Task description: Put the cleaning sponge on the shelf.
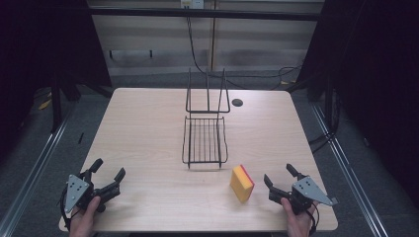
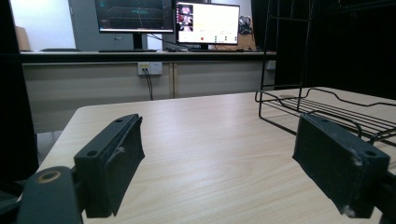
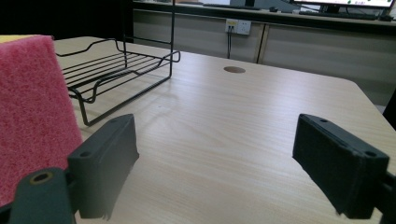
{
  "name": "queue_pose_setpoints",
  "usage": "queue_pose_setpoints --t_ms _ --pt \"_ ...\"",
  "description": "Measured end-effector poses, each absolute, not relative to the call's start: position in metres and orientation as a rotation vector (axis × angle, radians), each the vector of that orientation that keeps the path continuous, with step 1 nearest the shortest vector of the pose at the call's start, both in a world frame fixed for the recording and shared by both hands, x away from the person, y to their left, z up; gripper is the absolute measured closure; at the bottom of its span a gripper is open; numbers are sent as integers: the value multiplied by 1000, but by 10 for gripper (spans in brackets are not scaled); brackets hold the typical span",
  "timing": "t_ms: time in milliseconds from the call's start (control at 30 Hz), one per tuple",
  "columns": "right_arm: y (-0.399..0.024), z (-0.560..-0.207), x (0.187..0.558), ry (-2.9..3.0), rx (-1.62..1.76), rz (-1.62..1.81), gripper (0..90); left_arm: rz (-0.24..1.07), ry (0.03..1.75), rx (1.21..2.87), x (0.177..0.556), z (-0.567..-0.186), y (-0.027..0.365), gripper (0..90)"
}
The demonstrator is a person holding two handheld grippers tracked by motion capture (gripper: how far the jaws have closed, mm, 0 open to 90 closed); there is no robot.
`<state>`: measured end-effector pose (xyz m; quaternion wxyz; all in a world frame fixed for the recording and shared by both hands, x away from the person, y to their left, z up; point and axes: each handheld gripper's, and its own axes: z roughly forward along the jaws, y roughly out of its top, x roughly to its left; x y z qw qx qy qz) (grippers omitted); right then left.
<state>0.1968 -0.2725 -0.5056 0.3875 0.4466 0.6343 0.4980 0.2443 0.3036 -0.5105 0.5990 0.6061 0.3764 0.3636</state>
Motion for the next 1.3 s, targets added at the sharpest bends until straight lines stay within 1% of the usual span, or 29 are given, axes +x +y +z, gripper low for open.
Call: queue_pose_setpoints --t_ms 233,300,333,633,733,833,1100,1267,1300 --pt "-276 -506 198 1598 1181 1284 136 841 876 1400 245 -510 303 156" --pt "-278 -506 198 1585 1197 1300 146 841 876 1399 245 -510 303 156" --pt "-279 -505 199 1590 1211 1306 173 844 873 1405 244 -510 304 156" --pt "-277 -504 201 1651 1308 1250 172 843 876 1399 244 -510 303 156" --pt "-278 -503 200 1657 1313 1287 182 845 874 1405 244 -510 304 156" --pt "-275 -500 196 1654 1272 1272 222 844 873 1404 244 -510 304 155" --pt "-272 -496 191 1743 1282 1306 253 845 874 1405 244 -510 304 156" --pt "-274 -490 182 1729 1269 1354 341 845 874 1405 244 -510 304 155" --pt "-274 -488 180 1737 1262 1358 340 845 874 1405 244 -510 304 156"
